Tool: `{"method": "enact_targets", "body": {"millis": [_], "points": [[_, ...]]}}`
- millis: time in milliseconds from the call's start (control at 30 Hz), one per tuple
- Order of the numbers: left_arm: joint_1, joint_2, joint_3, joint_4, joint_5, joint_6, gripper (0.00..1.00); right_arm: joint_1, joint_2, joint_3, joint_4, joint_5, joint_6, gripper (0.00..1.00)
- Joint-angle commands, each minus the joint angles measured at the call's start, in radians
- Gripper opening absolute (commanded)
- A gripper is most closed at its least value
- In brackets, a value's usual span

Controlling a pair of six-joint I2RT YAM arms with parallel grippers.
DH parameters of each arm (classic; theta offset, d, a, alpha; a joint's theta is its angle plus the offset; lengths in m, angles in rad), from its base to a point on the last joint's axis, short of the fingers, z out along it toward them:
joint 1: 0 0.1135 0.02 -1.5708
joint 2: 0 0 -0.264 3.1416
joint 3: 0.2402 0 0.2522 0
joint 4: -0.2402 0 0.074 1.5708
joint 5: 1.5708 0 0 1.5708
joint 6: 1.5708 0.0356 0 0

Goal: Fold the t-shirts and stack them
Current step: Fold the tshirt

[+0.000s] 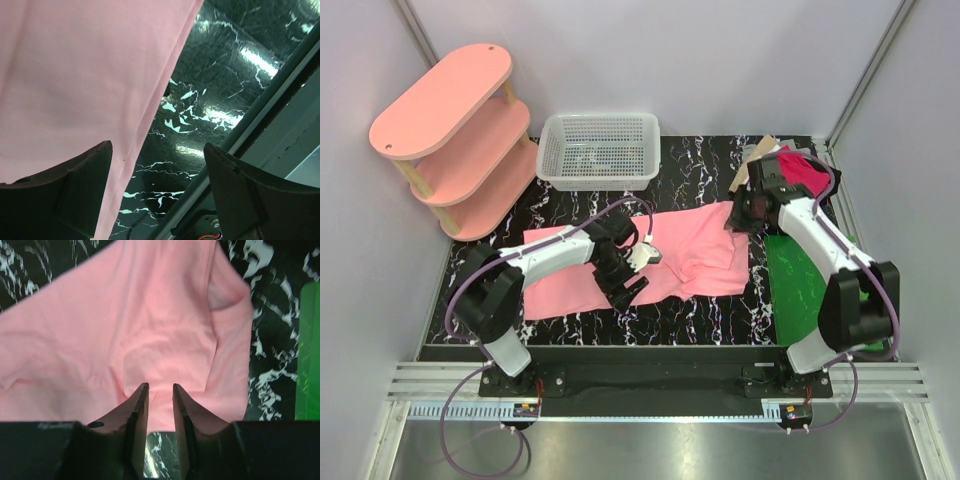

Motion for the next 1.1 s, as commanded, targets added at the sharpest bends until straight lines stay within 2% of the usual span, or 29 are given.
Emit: {"method": "enact_targets", "body": {"millis": [0,133,300,733,1067], "points": [[0.015,-0.045,-0.042,-0.014,0.014,0.021,0.79,0.074,-0.14,-0.179,0.013,-0.104,0.066,0.36],[0.095,-0.065,-0.057,-0.017,0.027,0.053,0.78,0.108,-0.191,-0.317,0.064,-0.128,0.106,0.38],[0.184,-0.084,-0.103,-0.005,-0.004,0.094,0.76,0.111,-0.133,-0.345,0.099,-0.113,0.114,0.37],[0.255,-0.155,-0.145,0.006,-0.088,0.121,0.75,0.111,0.062,-0.23,0.11,-0.053,0.095,0.34],[0.27,-0.178,-0.158,0.044,-0.096,0.111,0.75,0.105,0.102,-0.144,0.09,-0.005,0.077,0.34]]}}
